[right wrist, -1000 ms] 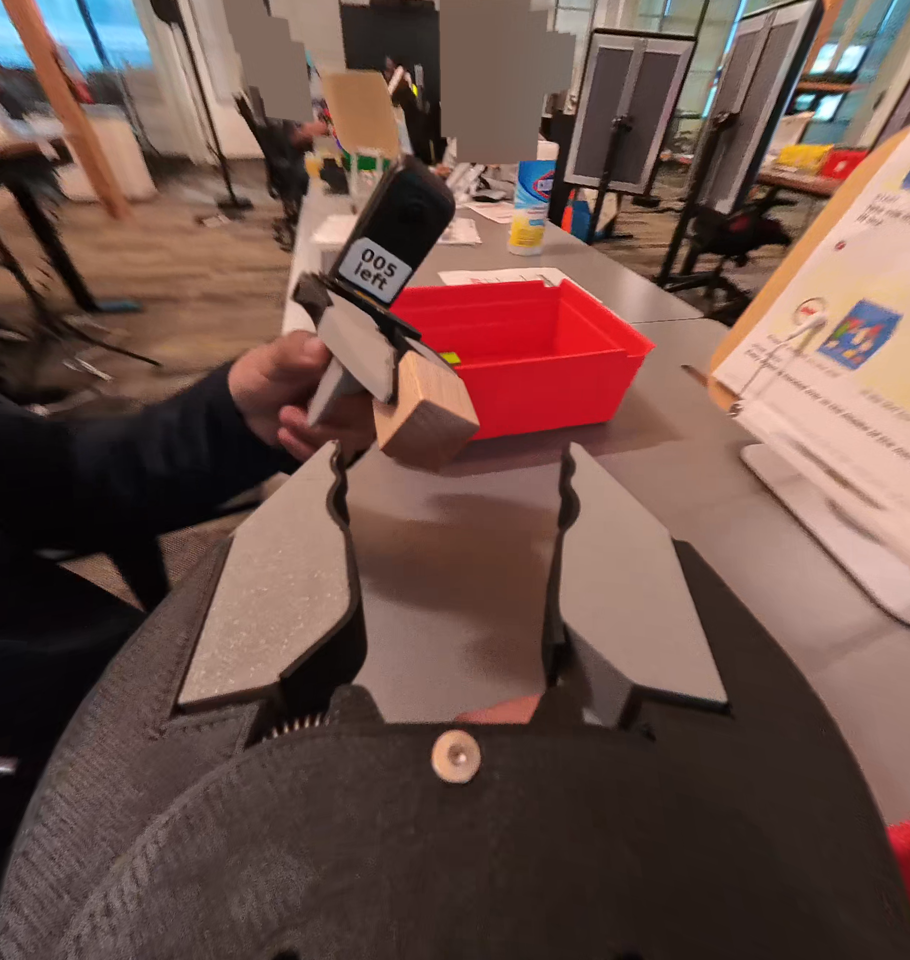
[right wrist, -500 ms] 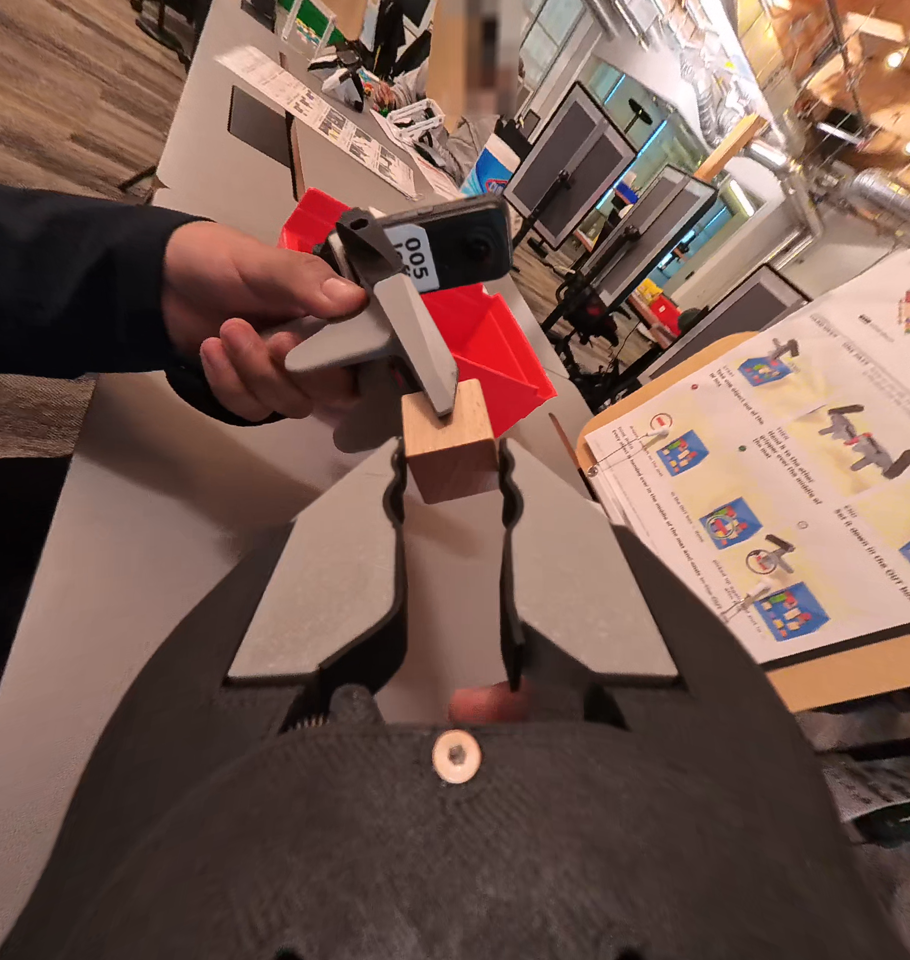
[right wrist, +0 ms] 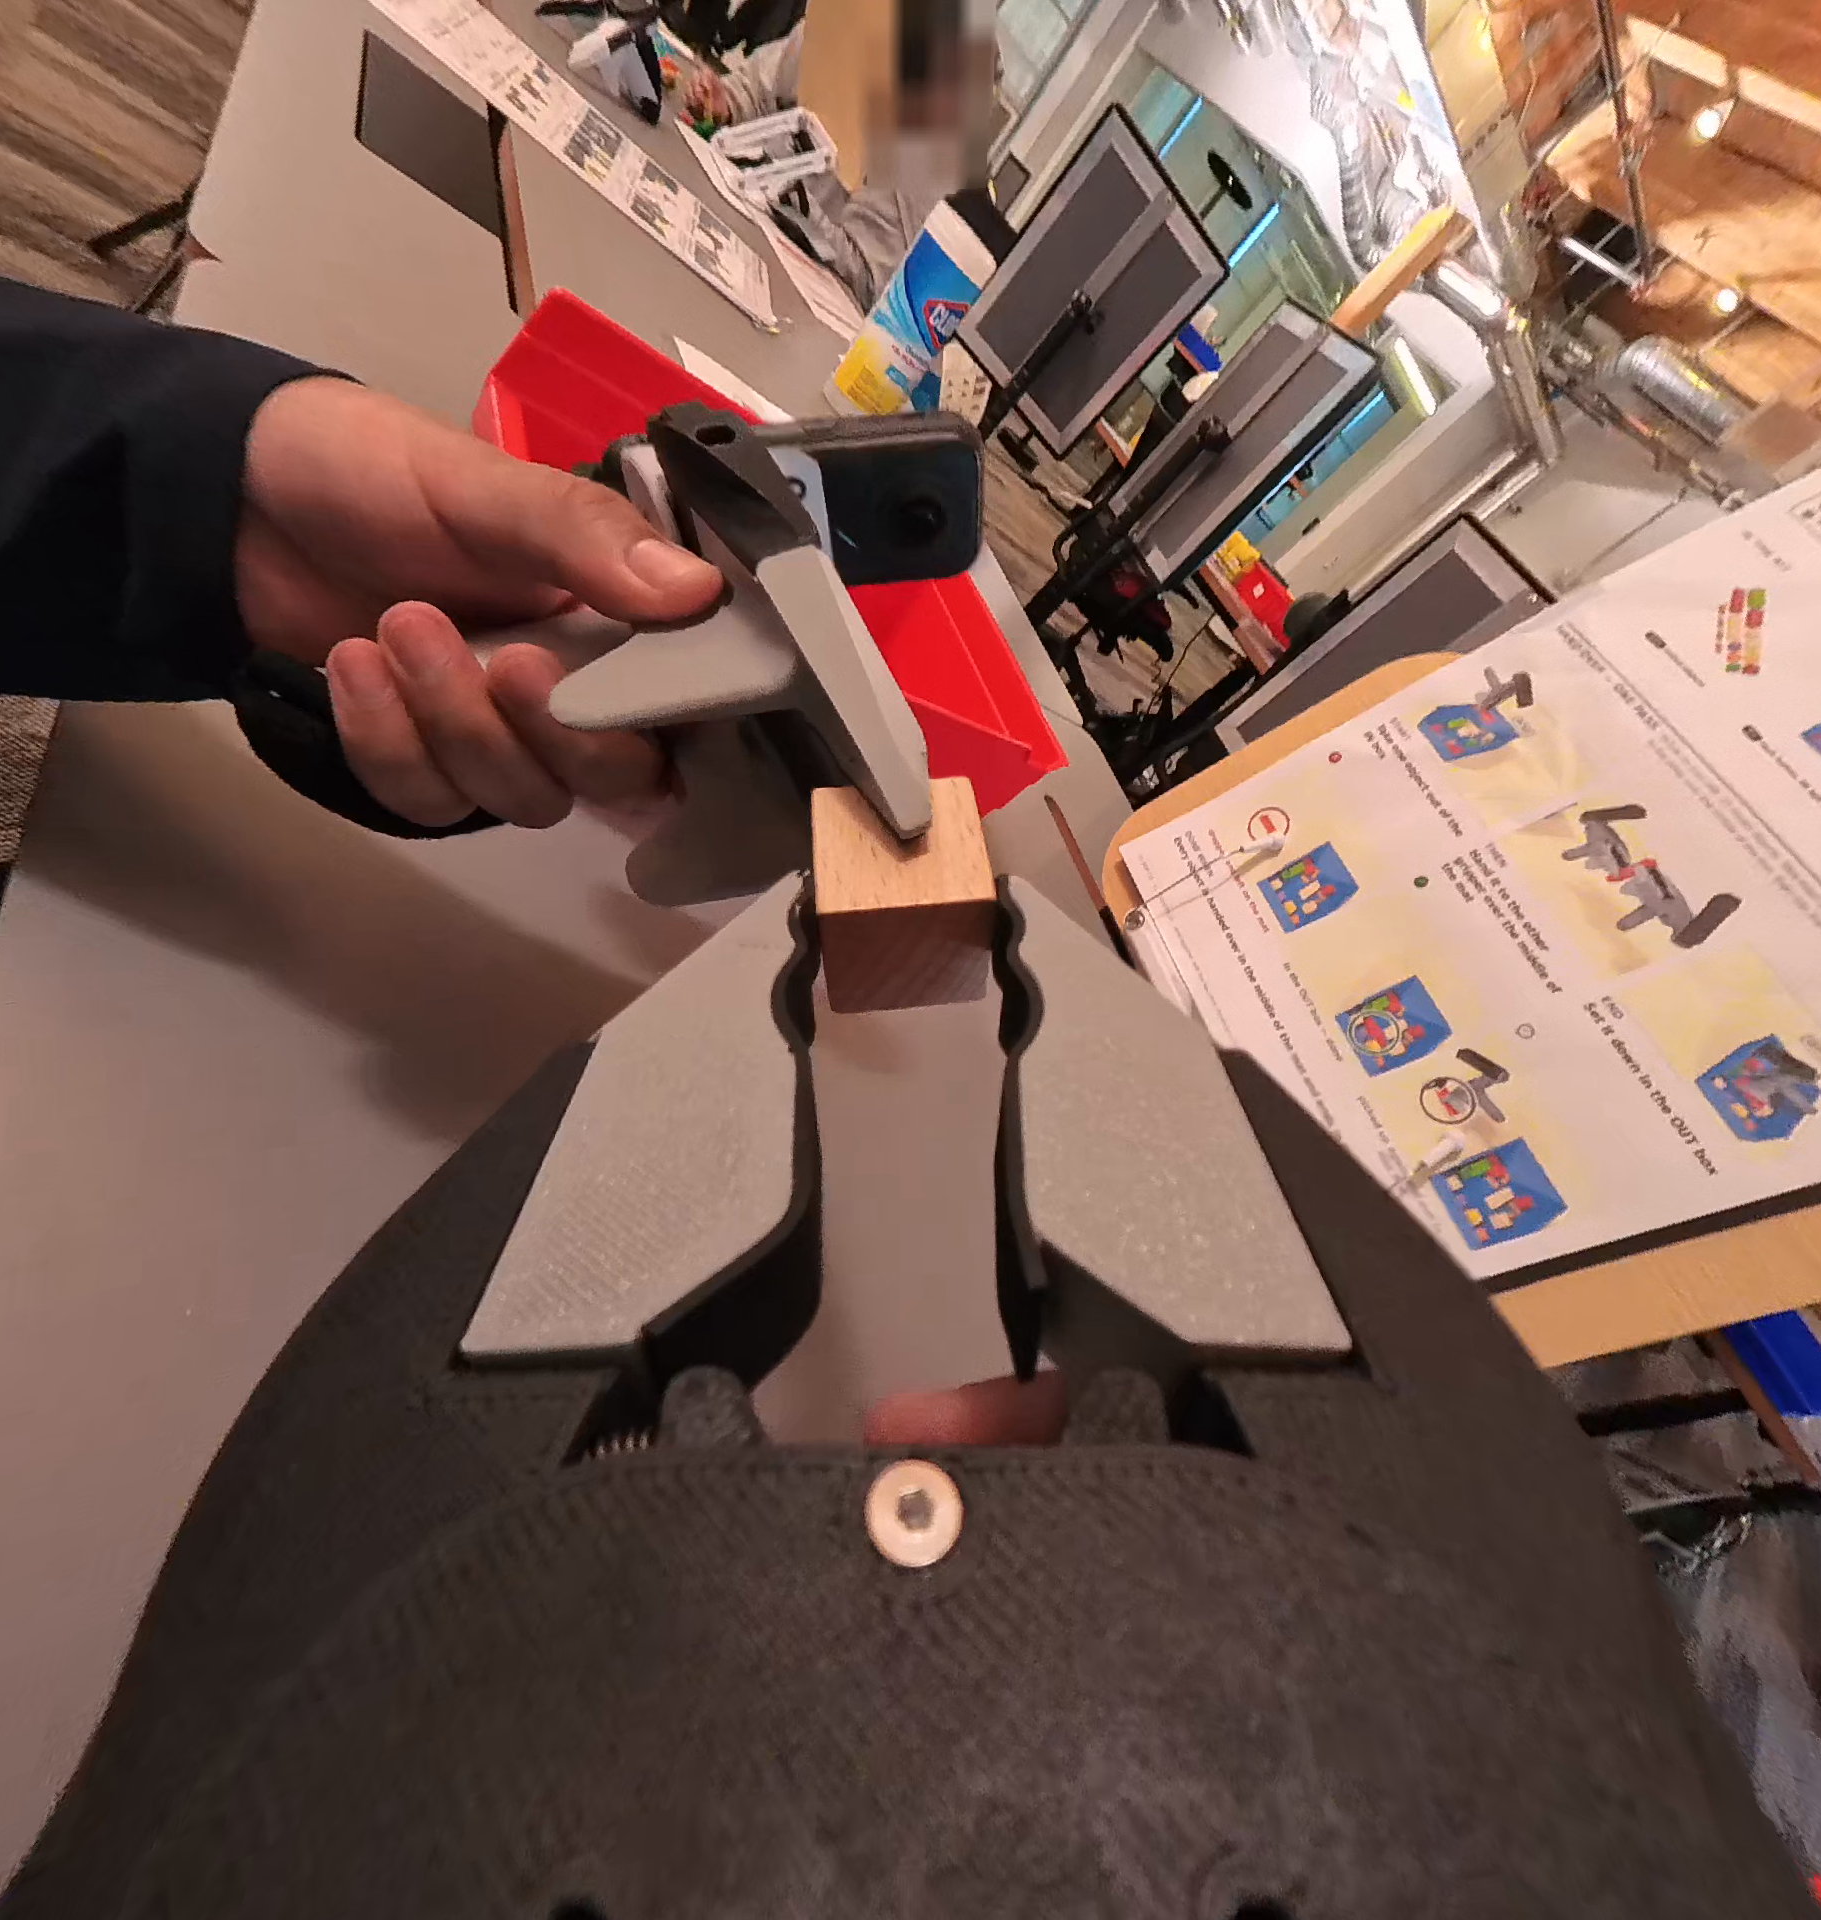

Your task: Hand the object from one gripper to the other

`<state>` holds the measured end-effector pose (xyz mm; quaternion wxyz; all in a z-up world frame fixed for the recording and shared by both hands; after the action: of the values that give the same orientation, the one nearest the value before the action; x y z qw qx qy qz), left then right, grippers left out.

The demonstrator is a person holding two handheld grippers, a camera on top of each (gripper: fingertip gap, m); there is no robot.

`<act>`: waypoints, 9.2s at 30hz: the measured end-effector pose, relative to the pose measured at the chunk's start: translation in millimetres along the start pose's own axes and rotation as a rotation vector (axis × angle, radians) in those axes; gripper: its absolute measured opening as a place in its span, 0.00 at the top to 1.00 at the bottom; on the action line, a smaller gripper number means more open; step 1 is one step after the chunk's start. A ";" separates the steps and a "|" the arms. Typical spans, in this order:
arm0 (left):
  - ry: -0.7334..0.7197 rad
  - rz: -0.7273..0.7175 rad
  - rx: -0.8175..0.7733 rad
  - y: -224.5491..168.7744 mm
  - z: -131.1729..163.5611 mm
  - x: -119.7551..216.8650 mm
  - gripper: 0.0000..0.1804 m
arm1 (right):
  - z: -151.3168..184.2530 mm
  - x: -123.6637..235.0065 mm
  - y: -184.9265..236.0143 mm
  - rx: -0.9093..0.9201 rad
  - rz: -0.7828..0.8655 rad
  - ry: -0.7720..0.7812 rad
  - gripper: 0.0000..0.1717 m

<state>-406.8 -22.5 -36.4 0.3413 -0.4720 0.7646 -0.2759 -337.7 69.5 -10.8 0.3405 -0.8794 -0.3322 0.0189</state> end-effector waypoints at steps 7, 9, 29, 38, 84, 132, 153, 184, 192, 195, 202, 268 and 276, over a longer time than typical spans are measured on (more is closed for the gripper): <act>-0.033 -0.077 -0.078 -1.9 -9.0 11.3 0.82 | 0.7 -0.5 -14.1 -0.156 0.019 -0.023 0.83; -0.043 -0.089 -0.090 -2.5 -14.3 19.4 0.81 | 4.5 5.2 -25.6 -0.200 0.065 -0.011 0.83; -0.053 -0.276 -0.261 -12.0 -33.1 58.6 0.81 | 186.2 113.4 -55.0 -0.621 -0.037 0.940 0.82; -0.066 -0.287 -0.282 -16.5 -34.8 63.6 0.82 | 217.4 96.0 -51.7 -0.693 -0.022 1.109 0.82; 0.024 -1.289 -0.539 -18.7 -58.5 197.9 0.74 | 65.4 -38.3 -24.8 -0.414 0.290 0.496 0.45; 0.643 -1.512 -0.165 114.1 -69.6 236.3 0.84 | 49.5 1.0 -44.3 -0.539 0.221 0.364 0.49; 0.148 -0.779 -1.087 -47.5 -58.8 135.7 0.84 | 22.1 -10.5 -11.0 -0.739 -0.243 0.136 0.52; 0.086 -0.102 -0.786 -71.5 20.1 13.2 0.84 | -40.6 5.0 3.0 -0.775 -0.448 -0.346 0.83; 0.112 -0.147 -0.775 -69.2 19.7 13.7 0.85 | -37.5 7.7 -1.7 -0.774 -0.431 -0.340 0.83; 0.124 -0.171 -0.763 -65.5 19.1 15.4 0.85 | -32.3 16.0 -13.2 -0.793 -0.394 -0.341 0.83; 0.153 -0.312 -0.756 -55.1 13.3 27.0 0.85 | 68.8 88.0 -97.9 -0.694 0.232 0.115 0.83; 0.135 -0.877 -0.710 -63.3 -30.3 130.8 0.78 | 168.5 139.3 -118.6 -0.915 0.528 0.624 0.73; 0.329 -1.265 -0.441 -52.0 -66.6 239.0 0.76 | 145.7 126.8 -116.5 -0.851 0.478 0.546 0.74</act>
<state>-508.0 -254.3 -19.2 -0.1099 -0.8378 0.4224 -0.3280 -343.3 294.5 -26.9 0.0152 -0.9632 -0.0017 -0.2685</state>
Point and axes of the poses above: each gripper's, where its closed fingertips meet, x back along the fingers, z out of its underside, y = z × x across the jaws, the point moved 7 cm from there along x, back along the fingers, and after that the axes turned 1 degree about -x, right-handed, at the moved point
